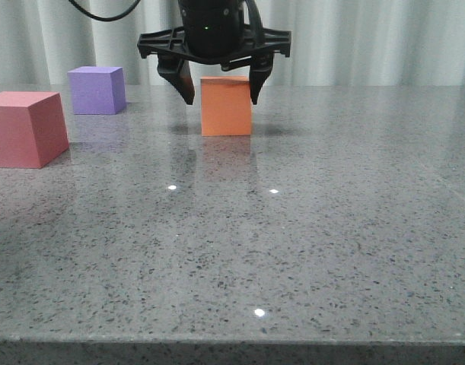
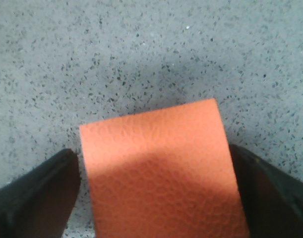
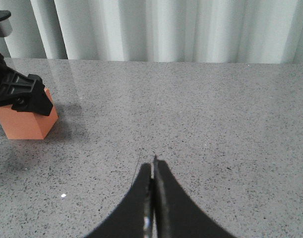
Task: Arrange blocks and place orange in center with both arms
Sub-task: 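Lower the left gripper over the orange cube and grasp it, then lift the orange cube with the left gripper toward the purple cube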
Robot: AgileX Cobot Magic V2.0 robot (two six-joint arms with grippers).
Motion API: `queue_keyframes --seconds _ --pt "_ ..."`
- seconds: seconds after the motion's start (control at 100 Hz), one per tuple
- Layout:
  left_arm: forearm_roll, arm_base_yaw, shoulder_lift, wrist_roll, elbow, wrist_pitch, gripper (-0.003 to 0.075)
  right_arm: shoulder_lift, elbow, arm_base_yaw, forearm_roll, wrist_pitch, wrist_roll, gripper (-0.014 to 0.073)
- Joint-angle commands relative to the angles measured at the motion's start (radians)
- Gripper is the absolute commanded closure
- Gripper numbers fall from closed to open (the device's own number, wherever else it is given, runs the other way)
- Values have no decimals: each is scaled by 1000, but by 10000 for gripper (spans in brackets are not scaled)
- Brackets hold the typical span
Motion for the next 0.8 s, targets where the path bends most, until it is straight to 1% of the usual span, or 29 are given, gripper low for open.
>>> queue_keyframes --seconds 0.0,0.07,0.17,0.24,0.34,0.4,0.58,0.68,0.79 --pt "13 -8 -63 -9 -33 -33 204 -2 -31 -6 -11 -76 -7 662" --pt "13 -8 -63 -9 -33 -31 265 -2 -31 -6 -11 -76 -7 662" --pt "12 -8 -63 -9 -33 -29 395 -2 -31 -6 -11 -76 -7 662" --pt "9 -8 -68 -9 -33 -22 472 -2 -31 -6 -11 -76 -7 662" --pt "9 -8 -94 28 -33 -11 547 -2 -31 -6 -11 -76 -7 662" --pt "9 -8 -120 74 -33 -6 559 -2 -31 -6 -11 -76 -7 662" --pt "2 7 -228 191 -33 12 559 -2 -31 -6 -11 -76 -7 662" --pt "-25 41 -303 256 -33 17 560 -2 -31 -6 -11 -76 -7 662" --pt "-91 84 -369 350 -33 44 560 -2 -31 -6 -11 -76 -7 662"
